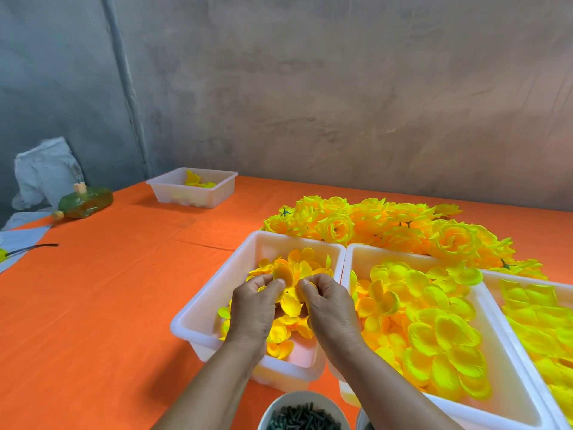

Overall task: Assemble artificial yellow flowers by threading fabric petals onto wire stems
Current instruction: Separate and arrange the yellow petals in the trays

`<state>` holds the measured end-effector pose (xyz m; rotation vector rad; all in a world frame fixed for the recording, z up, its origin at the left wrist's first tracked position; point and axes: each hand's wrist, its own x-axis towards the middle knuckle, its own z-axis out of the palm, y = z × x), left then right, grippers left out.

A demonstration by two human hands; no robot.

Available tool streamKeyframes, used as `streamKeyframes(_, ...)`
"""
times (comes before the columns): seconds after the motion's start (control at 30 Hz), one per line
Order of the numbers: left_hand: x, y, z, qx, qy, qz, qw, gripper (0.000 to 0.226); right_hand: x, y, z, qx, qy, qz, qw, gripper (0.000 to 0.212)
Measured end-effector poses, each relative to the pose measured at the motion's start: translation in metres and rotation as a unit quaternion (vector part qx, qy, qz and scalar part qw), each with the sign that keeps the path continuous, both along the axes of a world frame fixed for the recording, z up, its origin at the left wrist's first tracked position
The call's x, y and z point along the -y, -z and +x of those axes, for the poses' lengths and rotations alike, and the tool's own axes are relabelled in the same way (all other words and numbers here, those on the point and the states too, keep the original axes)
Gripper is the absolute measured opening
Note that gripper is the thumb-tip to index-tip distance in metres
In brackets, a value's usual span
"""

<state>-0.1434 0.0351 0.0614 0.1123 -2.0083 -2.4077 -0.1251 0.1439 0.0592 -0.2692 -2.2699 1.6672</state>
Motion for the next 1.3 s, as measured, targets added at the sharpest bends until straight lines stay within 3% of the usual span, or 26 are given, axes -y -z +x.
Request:
streamKeyframes(0.17,0.021,-0.013,-0.018,0.058,0.049,0.021,0.997,0.011,-0.001,0.001,0.000,-0.021,0.041,-0.024,0.999,0.010)
streamKeyframes(0.2,0.028,-0.016,-0.024,0.058,0.042,-0.018,0.997,0.004,-0.001,0.002,0.000,-0.021,0.045,-0.025,0.998,0.010)
streamKeyframes(0.27,0.043,-0.016,-0.038,0.062,0.058,-0.171,0.982,0.014,0.000,0.002,-0.001,-0.017,0.043,-0.005,0.999,0.013)
streamKeyframes(0.33,0.054,-0.013,-0.043,0.054,0.123,-0.394,0.909,0.018,0.000,0.002,-0.001,-0.014,0.041,0.012,0.999,0.018)
streamKeyframes(0.4,0.058,-0.007,-0.042,0.036,0.191,-0.603,0.774,0.034,-0.001,0.002,0.000,-0.015,0.041,0.026,0.999,0.021)
streamKeyframes(0.43,0.059,-0.005,-0.042,0.036,0.211,-0.656,0.724,0.045,-0.001,0.001,0.000,-0.016,0.040,0.034,0.999,0.021)
streamKeyframes(0.5,0.060,-0.002,-0.042,0.045,0.229,-0.683,0.692,0.057,0.001,0.000,0.000,-0.019,0.037,0.037,0.998,0.022)
streamKeyframes(0.77,0.062,-0.004,-0.045,0.066,0.182,-0.601,0.775,0.048,0.001,-0.002,0.002,-0.018,0.016,0.047,0.999,0.025)
streamKeyframes(0.9,0.077,-0.012,-0.053,0.064,0.129,-0.423,0.894,0.047,0.002,-0.003,0.004,-0.021,0.005,0.049,0.999,0.026)
streamKeyframes(0.97,0.082,-0.019,-0.053,0.057,0.117,-0.346,0.929,0.045,0.002,-0.004,0.005,-0.024,0.002,0.043,0.999,0.028)
streamKeyframes(1.1,0.082,-0.024,-0.055,0.048,0.087,-0.297,0.950,0.029,0.004,-0.005,0.006,-0.020,0.002,0.035,0.999,0.031)
streamKeyframes(1.2,0.067,-0.027,-0.056,0.049,0.099,-0.231,0.967,0.023,0.002,-0.005,0.004,-0.011,0.021,-0.022,0.999,0.031)
streamKeyframes(1.27,0.055,-0.027,-0.059,0.047,0.164,-0.156,0.973,0.044,0.000,-0.005,0.003,-0.007,0.031,-0.054,0.998,0.030)
streamKeyframes(1.3,0.050,-0.025,-0.061,0.038,0.196,-0.180,0.963,0.061,0.000,-0.004,0.003,-0.008,0.033,-0.062,0.997,0.030)
